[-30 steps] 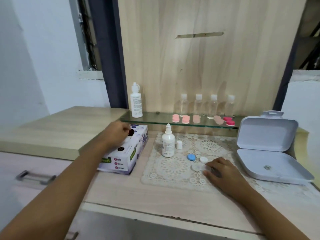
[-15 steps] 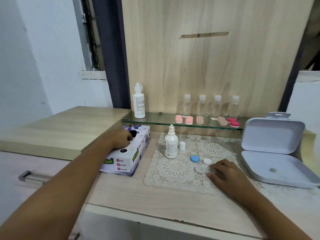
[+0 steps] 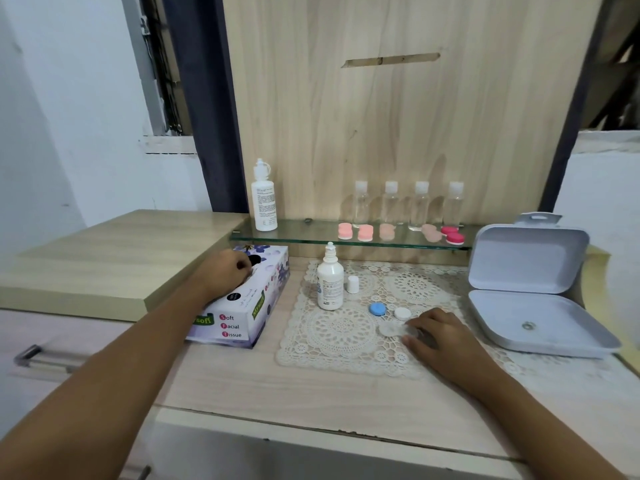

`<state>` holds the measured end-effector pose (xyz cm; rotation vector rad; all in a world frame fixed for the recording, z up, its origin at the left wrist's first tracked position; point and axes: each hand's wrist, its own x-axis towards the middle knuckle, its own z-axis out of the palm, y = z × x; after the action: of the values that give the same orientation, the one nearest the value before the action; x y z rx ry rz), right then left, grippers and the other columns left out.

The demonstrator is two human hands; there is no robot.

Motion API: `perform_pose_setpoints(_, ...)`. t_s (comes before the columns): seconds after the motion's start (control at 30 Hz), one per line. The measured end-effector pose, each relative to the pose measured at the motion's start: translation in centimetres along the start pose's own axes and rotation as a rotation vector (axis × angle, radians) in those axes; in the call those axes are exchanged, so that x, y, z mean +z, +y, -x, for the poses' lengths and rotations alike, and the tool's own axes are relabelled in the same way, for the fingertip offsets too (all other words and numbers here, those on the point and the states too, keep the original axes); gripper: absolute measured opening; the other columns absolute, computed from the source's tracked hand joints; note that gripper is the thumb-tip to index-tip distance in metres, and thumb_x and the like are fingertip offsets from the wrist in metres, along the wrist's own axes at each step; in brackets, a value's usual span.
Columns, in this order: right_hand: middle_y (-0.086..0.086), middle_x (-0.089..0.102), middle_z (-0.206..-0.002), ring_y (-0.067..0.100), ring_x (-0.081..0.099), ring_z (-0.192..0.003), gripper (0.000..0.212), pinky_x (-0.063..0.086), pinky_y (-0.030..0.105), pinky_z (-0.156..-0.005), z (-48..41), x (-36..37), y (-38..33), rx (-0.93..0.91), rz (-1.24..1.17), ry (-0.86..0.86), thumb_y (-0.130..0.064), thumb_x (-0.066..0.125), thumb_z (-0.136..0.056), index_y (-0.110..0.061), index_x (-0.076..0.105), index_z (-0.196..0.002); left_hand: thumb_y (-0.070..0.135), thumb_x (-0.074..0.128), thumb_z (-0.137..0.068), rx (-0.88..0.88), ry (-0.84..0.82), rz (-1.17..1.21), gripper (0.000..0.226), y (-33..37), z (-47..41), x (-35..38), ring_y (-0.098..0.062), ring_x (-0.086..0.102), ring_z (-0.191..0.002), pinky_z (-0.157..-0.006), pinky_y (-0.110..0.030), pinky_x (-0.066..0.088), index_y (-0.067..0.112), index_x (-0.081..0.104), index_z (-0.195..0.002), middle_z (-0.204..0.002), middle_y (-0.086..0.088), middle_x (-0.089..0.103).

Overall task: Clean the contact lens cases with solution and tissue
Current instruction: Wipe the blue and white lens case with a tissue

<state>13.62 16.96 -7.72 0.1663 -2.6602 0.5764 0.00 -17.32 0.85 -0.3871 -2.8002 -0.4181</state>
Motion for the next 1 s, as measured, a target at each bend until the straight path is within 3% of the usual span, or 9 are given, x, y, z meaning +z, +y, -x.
perform_pose_setpoints(0.23, -0.007, 0.053, -0.096, 0.019, 0.051, -0.097, 0.026, 0.04, 0.028, -0.084, 0.1, 0.0, 0.0, 0.01, 0.003, -0.007, -0.035, 0.064, -0.084, -0.018, 0.067, -0.104, 0.02, 0.052, -0.093, -0.107, 0.214, 0.335, 0.012, 0.0, 0.2, 0.2, -0.022, 0.055, -0.082, -0.069, -0.028, 0.038, 0.016, 0.063, -0.093, -0.096, -0.01, 0.066)
perform_pose_setpoints(0.37, -0.006, 0.053, -0.097, 0.02, 0.051, -0.098, 0.027, 0.041, 0.029, -0.084, 0.1, -0.1, -0.1, 0.018, 0.003, -0.009, -0.035, 0.064, -0.084, -0.018, 0.067, -0.105, 0.03, 0.056, -0.091, -0.114, 0.09, 0.506, 0.012, -0.5, 0.4, 0.0, -0.018, 0.059, -0.09, -0.078, -0.031, 0.044, 0.021, 0.064, -0.093, -0.1, -0.003, 0.067)
perform_pose_setpoints(0.47, -0.01, 0.048, -0.093, 0.019, 0.051, -0.098, 0.026, 0.039, 0.027, -0.083, 0.1, -0.1, -0.2, 0.019, -0.004, -0.008, -0.035, 0.064, -0.084, -0.018, 0.067, -0.105, 0.045, 0.061, -0.085, -0.073, -0.056, 0.436, 0.024, -0.4, 1.2, -0.7, -0.008, 0.062, -0.091, -0.082, -0.029, 0.048, 0.03, 0.067, -0.103, -0.098, 0.011, 0.066)
perform_pose_setpoints(0.53, -0.011, 0.047, -0.093, 0.019, 0.05, -0.097, 0.025, 0.038, 0.026, -0.081, 0.1, 0.0, -0.2, 0.023, 0.002, -0.008, -0.035, 0.063, -0.085, -0.018, 0.067, -0.104, 0.044, 0.061, -0.085, -0.073, -0.079, 0.376, 0.023, -0.5, 1.2, -0.7, -0.01, 0.065, -0.083, -0.079, -0.031, 0.051, 0.03, 0.069, -0.101, -0.093, 0.009, 0.069)
perform_pose_setpoints(0.7, -0.01, 0.048, -0.092, 0.019, 0.05, -0.096, 0.025, 0.038, 0.026, -0.081, 0.1, -0.1, -0.3, 0.029, 0.007, -0.01, -0.035, 0.063, -0.085, -0.018, 0.067, -0.103, 0.023, 0.059, -0.091, -0.071, 0.238, 0.662, 0.016, 0.8, 0.5, -1.0, -0.016, 0.058, -0.072, -0.066, -0.024, 0.044, 0.014, 0.069, -0.1, -0.086, -0.005, 0.066)
perform_pose_setpoints(0.83, -0.011, 0.047, -0.092, 0.019, 0.05, -0.097, 0.028, 0.037, 0.026, -0.08, 0.1, -0.1, -0.3, 0.038, 0.011, -0.016, -0.038, 0.062, -0.085, -0.019, 0.066, -0.106, 0.024, 0.051, -0.096, 0.072, 0.461, 0.814, 0.016, 3.6, 0.7, -3.8, 0.001, 0.051, -0.065, -0.058, -0.013, 0.04, 0.012, 0.061, -0.09, -0.076, 0.003, 0.057)
perform_pose_setpoints(0.93, -0.011, 0.047, -0.092, 0.019, 0.05, -0.098, 0.037, 0.035, 0.025, -0.079, 0.1, -0.2, -0.5, 0.057, 0.016, -0.027, -0.046, 0.054, -0.083, -0.019, 0.066, -0.106, 0.026, 0.048, -0.097, 0.145, 0.476, 0.878, 0.018, 6.4, 1.3, -5.5, -0.005, 0.049, -0.069, -0.061, -0.018, 0.039, 0.011, 0.057, -0.091, -0.079, 0.002, 0.056)
perform_pose_setpoints(1.0, -0.012, 0.047, -0.092, 0.018, 0.05, -0.098, 0.046, 0.035, 0.025, -0.079, 0.1, -0.3, -0.7, 0.064, 0.011, -0.033, -0.051, 0.047, -0.078, -0.02, 0.066, -0.106, 0.023, 0.048, -0.097, 0.183, 0.367, 0.908, 0.017, 8.4, 2.1, -5.7, -0.008, 0.051, -0.07, -0.059, -0.02, 0.04, 0.009, 0.057, -0.093, -0.081, 0.0, 0.057)
